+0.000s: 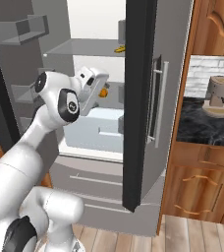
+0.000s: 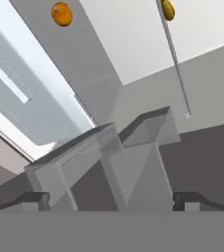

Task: Retrieve the banana and orange from the fridge and place them into the bowl on the dining table.

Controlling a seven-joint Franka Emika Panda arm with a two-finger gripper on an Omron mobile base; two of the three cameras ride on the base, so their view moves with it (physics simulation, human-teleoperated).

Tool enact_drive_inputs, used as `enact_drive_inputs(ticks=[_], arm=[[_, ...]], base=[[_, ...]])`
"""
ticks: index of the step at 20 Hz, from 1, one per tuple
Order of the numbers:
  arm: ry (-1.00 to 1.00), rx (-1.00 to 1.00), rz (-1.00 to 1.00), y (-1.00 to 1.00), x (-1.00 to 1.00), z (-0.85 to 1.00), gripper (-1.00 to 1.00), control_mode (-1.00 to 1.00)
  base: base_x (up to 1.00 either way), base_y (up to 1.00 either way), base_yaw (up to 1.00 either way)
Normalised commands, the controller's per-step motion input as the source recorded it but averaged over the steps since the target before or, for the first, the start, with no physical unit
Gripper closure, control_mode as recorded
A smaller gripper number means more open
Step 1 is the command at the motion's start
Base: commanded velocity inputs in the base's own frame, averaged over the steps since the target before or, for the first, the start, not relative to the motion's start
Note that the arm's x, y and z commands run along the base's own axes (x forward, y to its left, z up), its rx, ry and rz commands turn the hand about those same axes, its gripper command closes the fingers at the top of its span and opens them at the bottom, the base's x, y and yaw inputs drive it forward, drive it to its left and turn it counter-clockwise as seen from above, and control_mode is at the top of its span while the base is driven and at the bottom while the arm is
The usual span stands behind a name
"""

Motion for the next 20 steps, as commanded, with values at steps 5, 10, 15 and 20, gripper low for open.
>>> enact_drive_inputs(ticks=[5,10,15,20], arm=[[0.04,-0.02,0.00,-0.60,0.66,-0.15,-1.00,-1.00],[0.00,0.00,0.00,-0.72,0.47,-0.09,-1.00,-1.00],[0.03,0.00,-0.02,-0.94,0.11,-0.15,-1.00,-1.00],[0.02,0.01,-0.14,-1.00,-0.57,-0.32,-1.00,-1.00]], base=[[0.00,0.00,0.00],[0.00,0.00,0.00],[0.00,0.00,0.00],[0.00,0.00,0.00]])
